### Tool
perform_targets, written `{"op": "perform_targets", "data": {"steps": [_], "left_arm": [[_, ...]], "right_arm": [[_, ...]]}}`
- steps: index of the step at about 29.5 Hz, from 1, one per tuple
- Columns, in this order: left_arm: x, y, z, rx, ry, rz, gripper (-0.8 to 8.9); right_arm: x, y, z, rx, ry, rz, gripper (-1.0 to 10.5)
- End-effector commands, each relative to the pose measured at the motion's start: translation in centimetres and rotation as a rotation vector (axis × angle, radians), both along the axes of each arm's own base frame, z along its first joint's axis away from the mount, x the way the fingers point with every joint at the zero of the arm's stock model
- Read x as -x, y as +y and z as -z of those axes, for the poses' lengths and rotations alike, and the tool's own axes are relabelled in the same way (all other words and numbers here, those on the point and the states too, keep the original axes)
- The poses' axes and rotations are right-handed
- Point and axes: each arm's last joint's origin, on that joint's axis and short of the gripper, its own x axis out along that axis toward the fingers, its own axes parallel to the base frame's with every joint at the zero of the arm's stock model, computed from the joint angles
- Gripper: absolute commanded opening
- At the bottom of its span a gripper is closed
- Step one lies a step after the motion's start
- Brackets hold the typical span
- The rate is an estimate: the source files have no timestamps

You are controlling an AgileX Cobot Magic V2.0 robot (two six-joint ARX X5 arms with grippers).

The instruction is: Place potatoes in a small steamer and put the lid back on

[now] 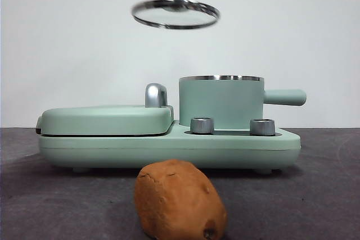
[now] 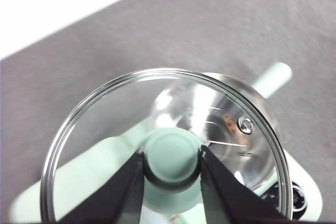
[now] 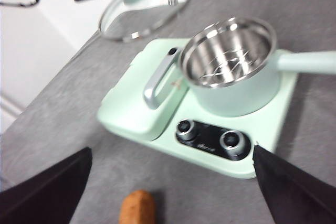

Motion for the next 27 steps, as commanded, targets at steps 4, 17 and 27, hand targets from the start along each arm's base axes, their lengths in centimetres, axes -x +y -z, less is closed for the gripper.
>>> {"op": "perform_targets", "data": {"steps": [4, 17, 27], "left_arm": [[1.1, 4.1, -3.7, 0.032, -0.082, -0.072, 0.14], [-0.2, 9.3, -3.9, 0.014, -0.059, -0.223, 0.14], [-1.2, 12.2, -3.9, 0.027, -0.055, -0.299, 0.14]], "right_arm": [[-1.8, 2.3, 0.4, 0.008, 0.116, -0.057, 4.9], [-4.2, 13.3, 5.1, 0.316, 0.360, -0.247, 4.9], [-5.6, 21.3, 9.1, 0.567, 0.545, -0.359, 4.9]]}}
